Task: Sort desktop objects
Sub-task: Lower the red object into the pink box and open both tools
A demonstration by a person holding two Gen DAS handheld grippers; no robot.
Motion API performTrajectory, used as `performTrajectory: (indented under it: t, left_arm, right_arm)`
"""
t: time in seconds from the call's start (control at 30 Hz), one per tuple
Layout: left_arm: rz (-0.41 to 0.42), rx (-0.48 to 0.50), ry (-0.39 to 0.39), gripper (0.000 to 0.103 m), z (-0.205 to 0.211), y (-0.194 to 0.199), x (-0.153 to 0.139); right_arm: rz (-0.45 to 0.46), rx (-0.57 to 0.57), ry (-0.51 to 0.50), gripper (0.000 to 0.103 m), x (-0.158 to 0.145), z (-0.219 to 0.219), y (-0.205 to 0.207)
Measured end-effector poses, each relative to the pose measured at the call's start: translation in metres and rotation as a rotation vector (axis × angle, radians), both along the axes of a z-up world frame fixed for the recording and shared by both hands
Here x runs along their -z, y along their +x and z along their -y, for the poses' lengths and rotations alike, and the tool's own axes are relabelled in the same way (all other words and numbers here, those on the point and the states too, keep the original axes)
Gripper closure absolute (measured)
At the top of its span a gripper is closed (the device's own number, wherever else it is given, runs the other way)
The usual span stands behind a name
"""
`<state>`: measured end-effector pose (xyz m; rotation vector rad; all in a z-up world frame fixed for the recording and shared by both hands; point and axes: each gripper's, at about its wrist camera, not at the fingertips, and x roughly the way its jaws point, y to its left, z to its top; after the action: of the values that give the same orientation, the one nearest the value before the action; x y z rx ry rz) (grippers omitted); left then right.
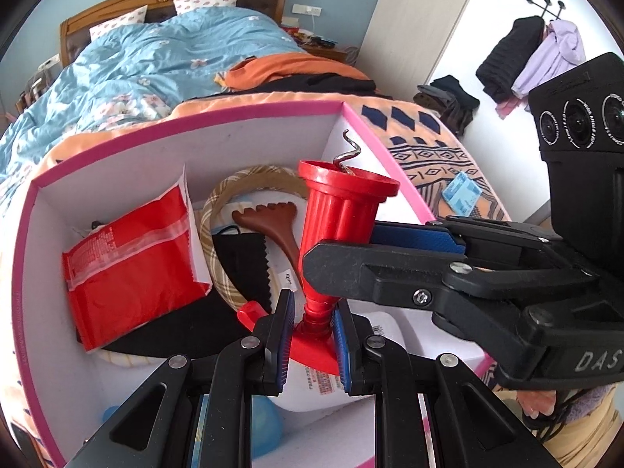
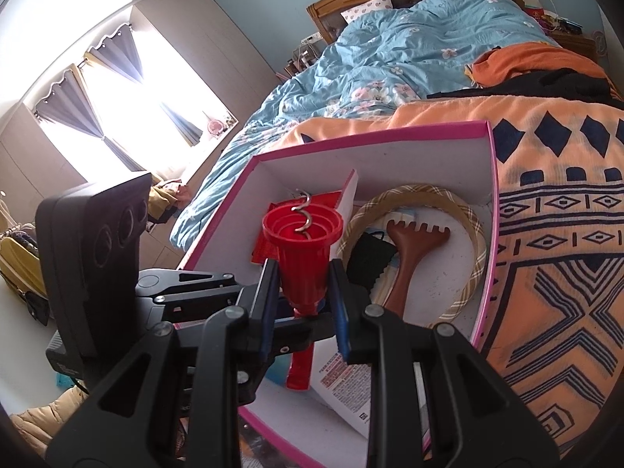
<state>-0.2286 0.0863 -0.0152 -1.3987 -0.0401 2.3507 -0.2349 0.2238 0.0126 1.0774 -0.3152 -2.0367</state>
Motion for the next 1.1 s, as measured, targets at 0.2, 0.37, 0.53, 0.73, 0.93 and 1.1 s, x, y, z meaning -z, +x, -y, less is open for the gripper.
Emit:
performTrajectory:
  t: [0.2, 0.37, 0.53, 0.73, 0.93, 1.1]
  left_arm:
    - [0.02, -0.006, -0.007, 0.084, 0.0, -0.008, 0.007]
    - [0.052, -0.016, -0.011, 0.084, -0.001, -0.017, 0.015]
    - [0.122, -0.057, -0.001, 0.084, 0.003, -0.032, 0.031]
    - [0.13, -0.083, -0.008, 0.086, 0.003, -0.035, 0.034]
    - [0.124, -0.083, -0.019, 0.084, 0.004, -0.032, 0.035]
    - [0.095, -0.071, -0.048, 0.084, 0.012, -0.021, 0.03]
  right_arm:
    - [0.011, 0.004, 0.034, 0.075, 0.005, 0.004, -0.006]
    - [0.016, 0.007, 0.064, 0.075, 0.008, 0.008, -0.01]
    - [0.03, 0.021, 0.09, 0.075, 0.015, 0.009, -0.017]
    - [0.007, 0.062, 0.091, 0.074, 0.008, 0.005, -0.019]
    - [-0.024, 0.054, 0.093, 0.071, 0.004, 0.001, -0.005]
    - [-0.027, 0.056, 0.071, 0.067, 0.005, -0.013, 0.008]
